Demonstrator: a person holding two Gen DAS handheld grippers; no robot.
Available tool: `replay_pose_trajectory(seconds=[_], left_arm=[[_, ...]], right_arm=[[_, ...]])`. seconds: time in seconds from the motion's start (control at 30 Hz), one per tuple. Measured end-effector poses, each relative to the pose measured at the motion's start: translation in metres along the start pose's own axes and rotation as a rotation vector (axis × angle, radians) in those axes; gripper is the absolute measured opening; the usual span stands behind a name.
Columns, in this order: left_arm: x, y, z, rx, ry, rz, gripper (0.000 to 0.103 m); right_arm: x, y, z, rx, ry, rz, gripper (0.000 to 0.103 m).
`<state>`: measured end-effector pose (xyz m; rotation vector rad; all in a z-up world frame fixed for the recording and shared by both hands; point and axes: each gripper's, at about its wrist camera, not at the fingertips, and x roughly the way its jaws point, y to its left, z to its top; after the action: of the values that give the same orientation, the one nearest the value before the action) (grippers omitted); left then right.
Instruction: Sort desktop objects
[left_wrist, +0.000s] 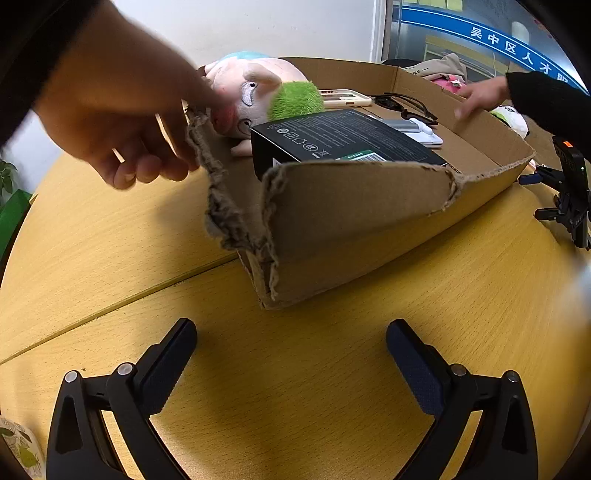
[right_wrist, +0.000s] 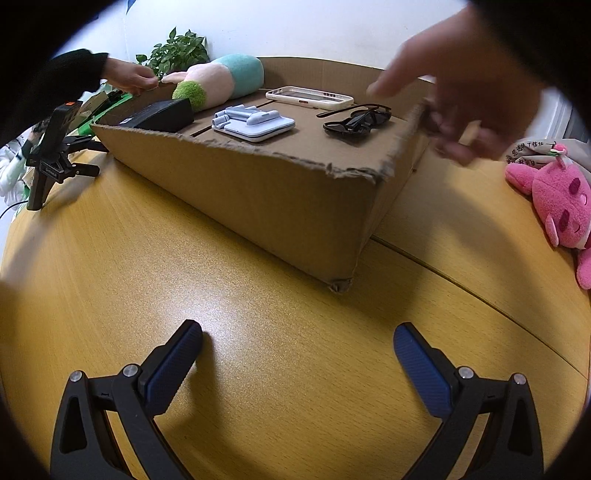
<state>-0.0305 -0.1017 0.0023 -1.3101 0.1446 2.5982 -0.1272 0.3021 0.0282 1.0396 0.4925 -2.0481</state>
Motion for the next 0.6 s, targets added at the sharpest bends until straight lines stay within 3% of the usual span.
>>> replay_pose_trajectory(seconds=[0.6], left_arm=[[0.0010,0.0045,-0.0004,-0.002,-0.002,0.003,0.103]], right_arm=[[-0.0020,-0.0005,-0.0032,0.000,-0.004,-0.001,0.103]])
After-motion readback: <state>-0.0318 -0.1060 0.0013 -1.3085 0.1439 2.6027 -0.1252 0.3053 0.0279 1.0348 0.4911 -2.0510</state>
